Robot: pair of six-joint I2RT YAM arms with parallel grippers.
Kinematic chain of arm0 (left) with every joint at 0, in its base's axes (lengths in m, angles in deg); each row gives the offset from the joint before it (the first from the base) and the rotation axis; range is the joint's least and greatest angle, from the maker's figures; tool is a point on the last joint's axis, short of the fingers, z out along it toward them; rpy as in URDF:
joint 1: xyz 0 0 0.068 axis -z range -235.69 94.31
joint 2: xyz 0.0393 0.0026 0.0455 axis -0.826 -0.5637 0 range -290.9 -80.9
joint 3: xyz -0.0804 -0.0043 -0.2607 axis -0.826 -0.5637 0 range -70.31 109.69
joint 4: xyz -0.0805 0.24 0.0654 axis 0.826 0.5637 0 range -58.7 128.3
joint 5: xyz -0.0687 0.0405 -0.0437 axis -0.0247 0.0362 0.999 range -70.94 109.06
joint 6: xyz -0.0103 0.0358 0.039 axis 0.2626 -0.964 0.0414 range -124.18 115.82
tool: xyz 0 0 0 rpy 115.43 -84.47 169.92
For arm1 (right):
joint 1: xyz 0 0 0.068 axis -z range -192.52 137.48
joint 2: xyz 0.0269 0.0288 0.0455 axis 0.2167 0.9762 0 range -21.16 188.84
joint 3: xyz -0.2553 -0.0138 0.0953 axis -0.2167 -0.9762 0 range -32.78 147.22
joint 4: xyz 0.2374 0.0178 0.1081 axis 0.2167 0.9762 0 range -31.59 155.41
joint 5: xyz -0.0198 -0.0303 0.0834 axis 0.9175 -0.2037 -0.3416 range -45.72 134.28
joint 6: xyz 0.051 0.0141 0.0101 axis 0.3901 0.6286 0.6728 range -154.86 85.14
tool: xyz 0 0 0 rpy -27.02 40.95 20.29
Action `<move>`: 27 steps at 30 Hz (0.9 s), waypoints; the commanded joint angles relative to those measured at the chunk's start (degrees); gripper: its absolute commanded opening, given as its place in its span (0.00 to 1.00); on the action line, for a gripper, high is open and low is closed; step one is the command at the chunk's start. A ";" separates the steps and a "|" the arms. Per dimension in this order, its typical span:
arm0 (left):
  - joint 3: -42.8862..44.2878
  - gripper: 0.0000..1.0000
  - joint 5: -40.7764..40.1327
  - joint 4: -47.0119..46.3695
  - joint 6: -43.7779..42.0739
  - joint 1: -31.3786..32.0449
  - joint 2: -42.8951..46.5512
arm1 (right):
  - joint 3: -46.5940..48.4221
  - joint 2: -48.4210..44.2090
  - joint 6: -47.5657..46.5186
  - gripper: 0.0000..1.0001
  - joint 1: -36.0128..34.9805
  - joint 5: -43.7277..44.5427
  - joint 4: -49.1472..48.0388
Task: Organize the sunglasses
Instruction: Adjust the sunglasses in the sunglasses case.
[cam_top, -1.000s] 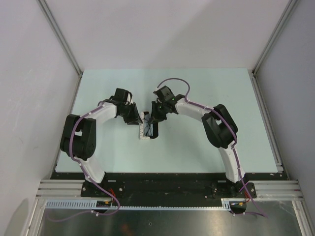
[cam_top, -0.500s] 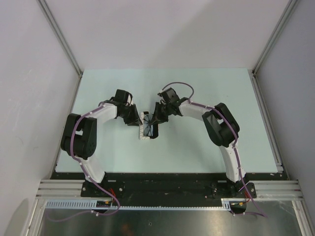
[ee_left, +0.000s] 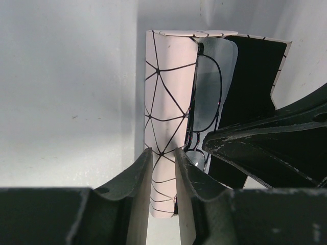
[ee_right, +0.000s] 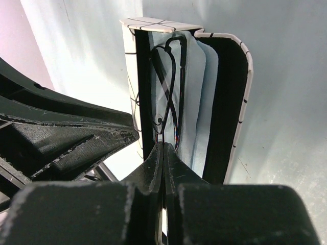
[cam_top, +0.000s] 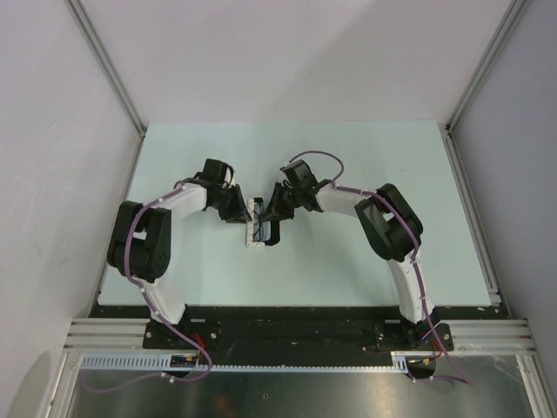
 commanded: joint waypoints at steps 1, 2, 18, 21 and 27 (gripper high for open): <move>-1.07 0.28 0.22 -0.36 0.37 -0.07 -0.15 | -0.59 -3.28 0.45 0.00 -0.61 1.84 -3.14; -1.07 0.28 0.39 -0.36 0.28 -0.15 -0.24 | -0.59 -3.28 0.27 0.00 -0.61 1.93 -3.23; -0.63 0.28 0.48 -0.45 0.46 -0.15 -0.94 | 0.02 -3.28 -1.57 0.05 -0.78 3.25 1.60; -0.36 0.28 0.30 -0.45 0.54 -0.07 -1.12 | 0.90 -3.02 -2.19 0.09 -1.05 3.42 3.09; -0.27 0.29 0.22 -0.36 0.63 -0.15 -1.12 | 2.39 -3.37 -2.98 0.26 -1.31 4.21 5.82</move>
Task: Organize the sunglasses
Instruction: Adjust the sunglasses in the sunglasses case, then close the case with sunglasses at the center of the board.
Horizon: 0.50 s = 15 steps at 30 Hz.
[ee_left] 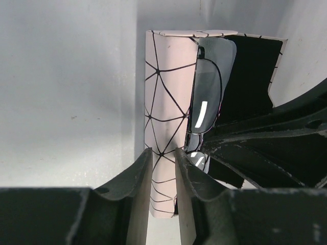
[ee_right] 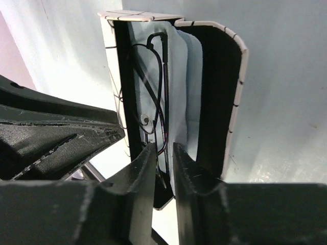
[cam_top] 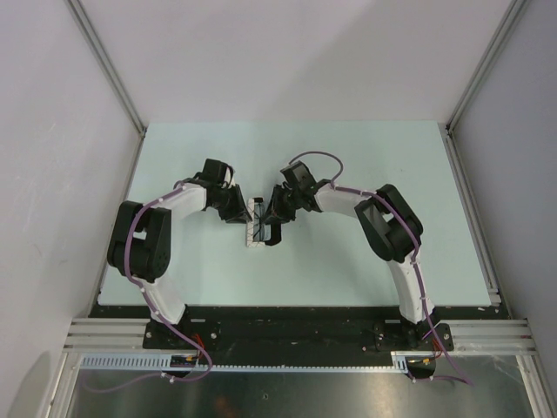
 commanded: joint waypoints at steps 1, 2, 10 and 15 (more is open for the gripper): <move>-0.06 0.29 -0.31 -0.21 0.68 -0.04 -0.94 | 2.31 -3.26 -1.58 0.29 -0.61 1.52 2.56; -0.14 0.30 -0.31 -0.12 0.68 -0.04 -0.85 | 2.22 -3.61 -1.76 0.31 -0.70 1.79 2.65; -0.50 0.31 -0.66 0.05 0.59 -0.04 0.20 | 3.98 -5.72 -2.20 0.43 -1.22 3.11 2.82; -0.85 0.32 -1.36 -0.04 0.41 -0.13 1.08 | 5.30 -8.44 -3.86 0.46 -1.23 5.57 4.93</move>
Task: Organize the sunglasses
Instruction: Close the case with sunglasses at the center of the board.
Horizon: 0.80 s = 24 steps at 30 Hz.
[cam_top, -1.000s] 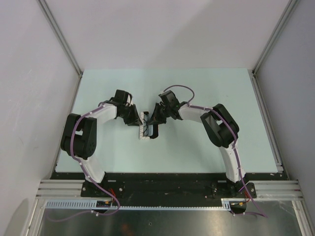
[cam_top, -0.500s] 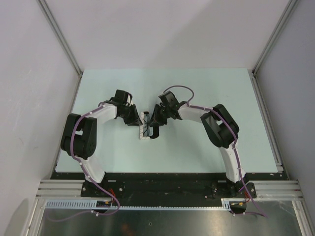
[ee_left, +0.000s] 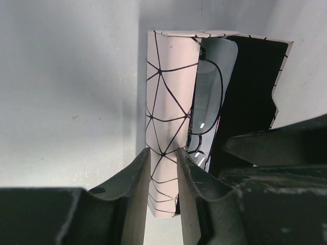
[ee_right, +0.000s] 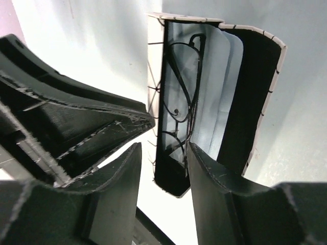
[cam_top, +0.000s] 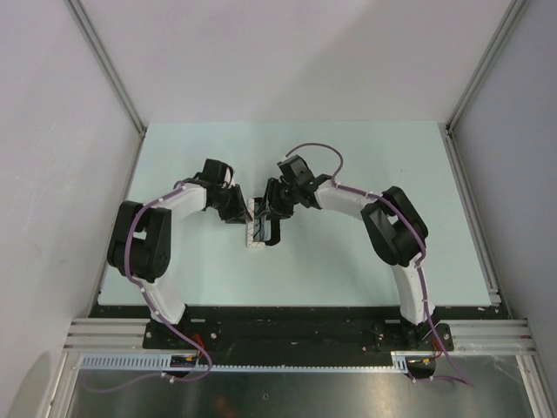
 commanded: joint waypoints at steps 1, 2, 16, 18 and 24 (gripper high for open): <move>-0.93 0.33 -1.67 -0.08 0.39 -0.05 1.08 | 3.07 -6.30 -2.86 0.47 -0.05 3.34 2.55; -1.02 0.34 -1.93 -0.17 0.39 -0.04 1.34 | 2.72 -7.01 -3.39 0.47 0.22 4.74 3.08; -2.95 0.40 -6.68 -3.15 2.85 -3.02 4.59 | -5.37 -13.44 -6.38 0.34 9.27 8.26 8.53; -5.06 0.39 -5.45 -5.78 4.16 -4.35 4.95 | -5.37 -12.38 -6.73 0.34 9.45 7.83 9.24; -5.77 0.36 -2.65 -7.63 4.08 -5.67 2.76 | -5.46 -6.40 -6.47 0.31 8.57 4.58 8.10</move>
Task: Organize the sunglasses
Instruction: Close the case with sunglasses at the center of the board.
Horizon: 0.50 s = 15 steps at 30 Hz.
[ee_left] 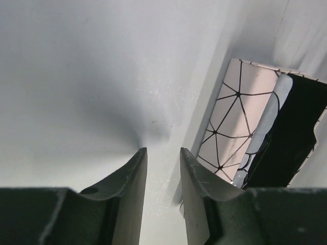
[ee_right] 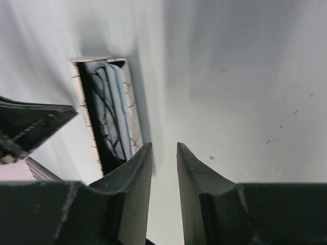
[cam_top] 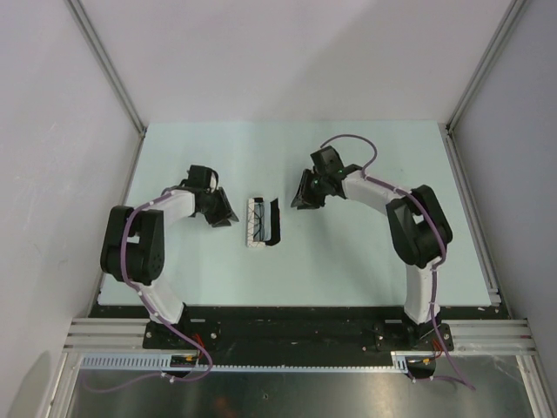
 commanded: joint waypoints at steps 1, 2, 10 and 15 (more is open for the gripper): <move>-0.15 0.36 2.49 -4.01 1.28 -0.14 0.00 | -0.17 3.41 -0.74 0.30 -1.24 -2.20 -0.25; -0.50 0.36 3.11 -4.79 1.37 -0.14 -0.79 | -0.08 4.11 -0.74 0.30 -1.33 -2.47 -0.95; -2.43 0.36 8.56 -7.61 1.90 -0.14 -1.76 | 0.09 8.25 -0.92 0.28 -1.95 -8.18 -1.04; -2.53 0.36 10.85 -9.20 2.69 0.21 -3.26 | 0.09 8.25 -0.57 0.29 -2.65 -10.63 -3.23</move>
